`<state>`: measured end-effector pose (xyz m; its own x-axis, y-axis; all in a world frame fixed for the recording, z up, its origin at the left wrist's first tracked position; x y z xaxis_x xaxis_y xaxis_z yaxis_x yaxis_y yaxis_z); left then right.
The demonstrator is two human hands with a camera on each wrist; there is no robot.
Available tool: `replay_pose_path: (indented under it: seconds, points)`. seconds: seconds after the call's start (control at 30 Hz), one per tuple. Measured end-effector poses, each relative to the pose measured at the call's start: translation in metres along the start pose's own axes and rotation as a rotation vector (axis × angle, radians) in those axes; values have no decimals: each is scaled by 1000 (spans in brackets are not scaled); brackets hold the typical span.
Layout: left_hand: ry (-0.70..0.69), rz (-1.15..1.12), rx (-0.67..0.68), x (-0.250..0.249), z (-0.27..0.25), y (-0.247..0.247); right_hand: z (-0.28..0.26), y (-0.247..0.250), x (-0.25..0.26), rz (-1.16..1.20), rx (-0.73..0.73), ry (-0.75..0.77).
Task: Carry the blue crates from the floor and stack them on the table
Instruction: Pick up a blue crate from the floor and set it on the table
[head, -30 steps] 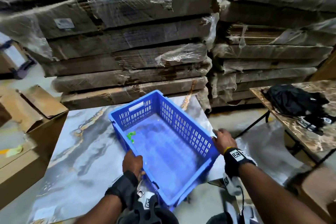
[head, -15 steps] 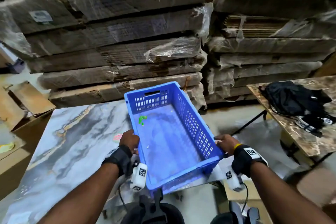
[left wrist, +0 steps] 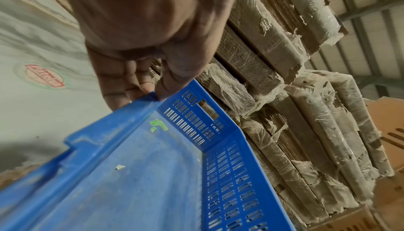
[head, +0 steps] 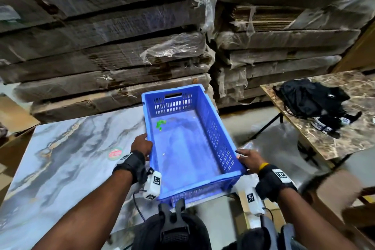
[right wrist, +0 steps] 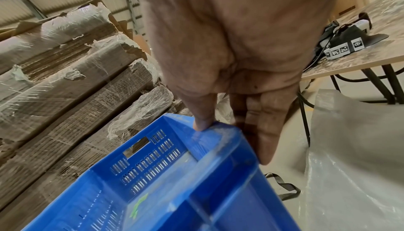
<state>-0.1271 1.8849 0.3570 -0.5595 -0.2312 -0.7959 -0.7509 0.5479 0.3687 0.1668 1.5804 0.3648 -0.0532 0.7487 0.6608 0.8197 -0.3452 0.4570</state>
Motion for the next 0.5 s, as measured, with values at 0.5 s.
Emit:
replay_pose_path:
  seconds: [0.5]
  points:
    - [-116, 314, -20, -18, -38, -4, -6, 0, -12, -125, -167, 135]
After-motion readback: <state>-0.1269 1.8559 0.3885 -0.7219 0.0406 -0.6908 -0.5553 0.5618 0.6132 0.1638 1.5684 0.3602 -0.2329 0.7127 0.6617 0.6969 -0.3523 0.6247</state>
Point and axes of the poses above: each hand's wrist, its own z-axis towards the middle knuckle, its own y-axis out of the back of the hand, x = y × z, the point moved 4 cm from there along z, towards the middle knuckle, and after that the axes turned 5 degrees about x, right-handed, at the moved point
